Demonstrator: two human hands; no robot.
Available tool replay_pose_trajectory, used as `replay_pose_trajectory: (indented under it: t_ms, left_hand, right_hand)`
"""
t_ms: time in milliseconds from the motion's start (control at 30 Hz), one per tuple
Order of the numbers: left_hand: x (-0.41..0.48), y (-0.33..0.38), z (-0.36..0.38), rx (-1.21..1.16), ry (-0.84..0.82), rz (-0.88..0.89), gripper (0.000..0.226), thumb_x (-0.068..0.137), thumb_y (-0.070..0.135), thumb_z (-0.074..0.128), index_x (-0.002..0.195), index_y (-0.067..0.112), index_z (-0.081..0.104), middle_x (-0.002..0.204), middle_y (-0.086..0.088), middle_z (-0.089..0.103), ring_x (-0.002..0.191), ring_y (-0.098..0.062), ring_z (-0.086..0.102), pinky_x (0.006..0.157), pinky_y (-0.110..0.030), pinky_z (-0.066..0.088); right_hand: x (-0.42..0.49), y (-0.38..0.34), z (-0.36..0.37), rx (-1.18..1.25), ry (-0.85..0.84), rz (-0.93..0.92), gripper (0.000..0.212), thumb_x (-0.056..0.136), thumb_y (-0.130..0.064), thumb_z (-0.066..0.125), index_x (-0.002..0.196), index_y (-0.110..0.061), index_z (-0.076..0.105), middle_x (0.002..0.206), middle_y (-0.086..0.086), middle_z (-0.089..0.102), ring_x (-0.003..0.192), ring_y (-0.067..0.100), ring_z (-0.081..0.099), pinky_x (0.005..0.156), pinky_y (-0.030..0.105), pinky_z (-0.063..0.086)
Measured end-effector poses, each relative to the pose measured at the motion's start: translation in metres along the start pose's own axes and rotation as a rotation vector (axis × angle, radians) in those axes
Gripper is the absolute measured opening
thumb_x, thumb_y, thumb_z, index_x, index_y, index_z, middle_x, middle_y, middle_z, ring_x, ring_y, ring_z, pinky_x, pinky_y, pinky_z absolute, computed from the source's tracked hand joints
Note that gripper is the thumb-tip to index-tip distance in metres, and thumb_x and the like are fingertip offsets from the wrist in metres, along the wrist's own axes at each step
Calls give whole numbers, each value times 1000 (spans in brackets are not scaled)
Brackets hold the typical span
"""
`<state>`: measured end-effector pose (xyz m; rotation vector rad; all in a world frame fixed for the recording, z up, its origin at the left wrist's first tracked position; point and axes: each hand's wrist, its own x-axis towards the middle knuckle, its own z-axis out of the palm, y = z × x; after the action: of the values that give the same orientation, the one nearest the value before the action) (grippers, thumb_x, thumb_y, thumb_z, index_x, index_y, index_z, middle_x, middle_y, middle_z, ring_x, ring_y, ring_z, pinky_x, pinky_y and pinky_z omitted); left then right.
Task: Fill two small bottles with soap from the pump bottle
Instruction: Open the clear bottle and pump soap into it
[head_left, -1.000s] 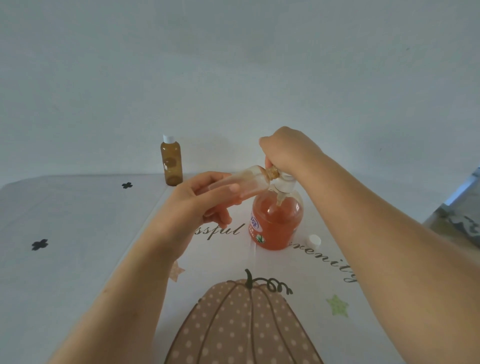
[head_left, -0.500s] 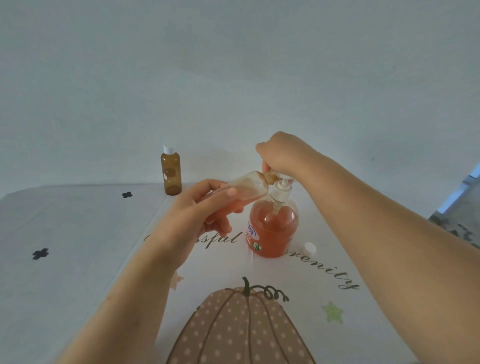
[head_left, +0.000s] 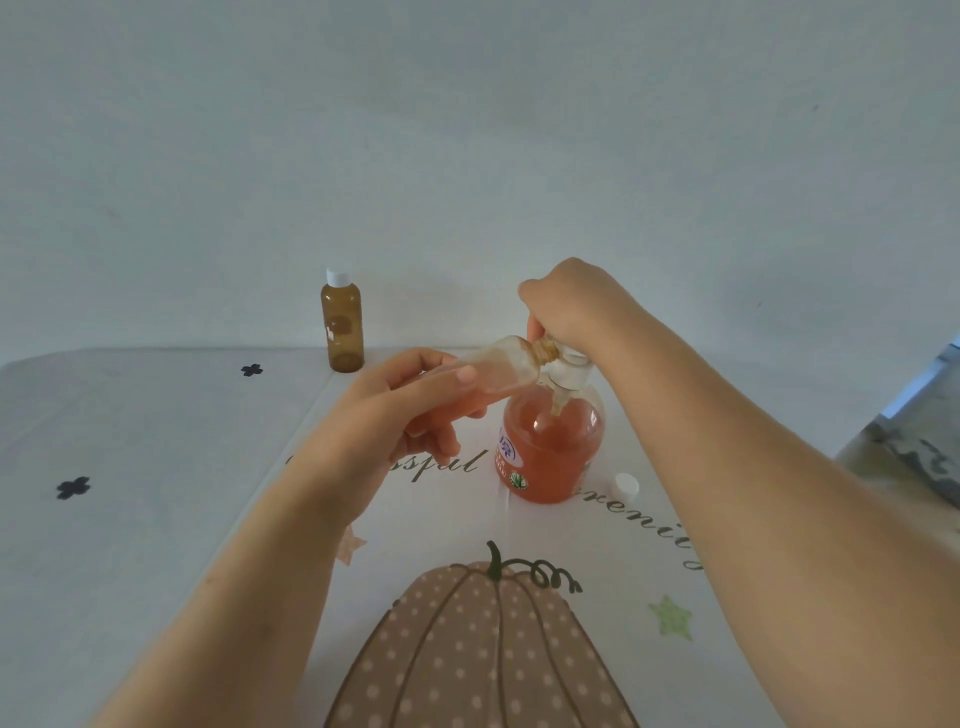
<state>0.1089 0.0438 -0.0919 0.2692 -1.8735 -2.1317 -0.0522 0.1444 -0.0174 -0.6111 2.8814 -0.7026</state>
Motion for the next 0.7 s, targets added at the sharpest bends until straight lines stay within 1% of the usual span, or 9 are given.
replay_pose_trajectory:
  t_ms: [67,133,200,267,333,400,467,567,700]
  left_hand:
    - [-1,0,0,19,0,3,42,76,35,70,101,2,65,88,-13,73,57,-20,54,56,-25,47]
    - [-1,0,0,22,7,5,42,76,36,71,101,3,66,90,-14,73,55,-18,53,55,-24,46]
    - [-1,1,1,2,28,7,42,75,34,72,101,2,67,93,-18,72,57,-19,56,55,-25,49]
    - [-1,2,2,-19,51,20,40,75,31,77,101,2,69,102,-19,71,63,-21,62,59,-26,52]
    - [-2,2,4,-27,58,34,42,75,31,79,104,3,70,103,-15,72,67,-21,65,62,-26,55]
    - [-4,3,6,-41,62,37,42,74,34,72,105,6,72,97,-9,74,67,-19,66,62,-26,55]
    - [-5,4,7,-48,46,31,42,77,35,73,107,7,71,98,-6,75,66,-20,65,62,-28,55]
    - [-4,4,6,-21,0,31,44,81,36,71,114,6,67,110,-11,73,65,-21,63,61,-29,54]
    - [-3,5,2,-38,-36,17,41,77,25,71,112,5,65,99,-13,70,64,-21,62,60,-27,52]
  right_hand:
    - [1,1,0,22,20,-1,36,90,-18,44,98,-6,76,74,7,66,64,25,56,65,31,44]
    - [2,1,0,17,10,-9,36,90,-19,44,98,-7,77,83,7,71,66,23,57,66,31,45]
    - [1,0,-2,3,-3,-10,37,90,-17,44,99,-6,78,89,8,76,61,22,57,64,29,44]
    - [-1,-4,-6,-7,-2,-11,37,89,-15,44,99,-5,78,90,10,78,53,20,55,59,27,42]
    - [-3,-8,-12,-38,15,-20,34,89,-15,46,95,-6,78,87,10,78,49,19,55,53,24,40]
    - [-6,-11,-15,-91,40,-37,31,90,-15,47,91,-8,77,76,7,74,47,20,55,52,24,37]
    - [-8,-10,-15,-111,54,-56,30,90,-16,47,89,-9,76,71,5,70,48,19,55,52,24,36]
    - [-5,-7,-15,-88,42,-48,32,91,-17,46,93,-8,77,75,5,70,52,19,55,52,25,37]
    - [1,-4,-10,-81,45,-36,33,92,-24,47,92,-11,77,73,3,68,56,19,58,55,26,39]
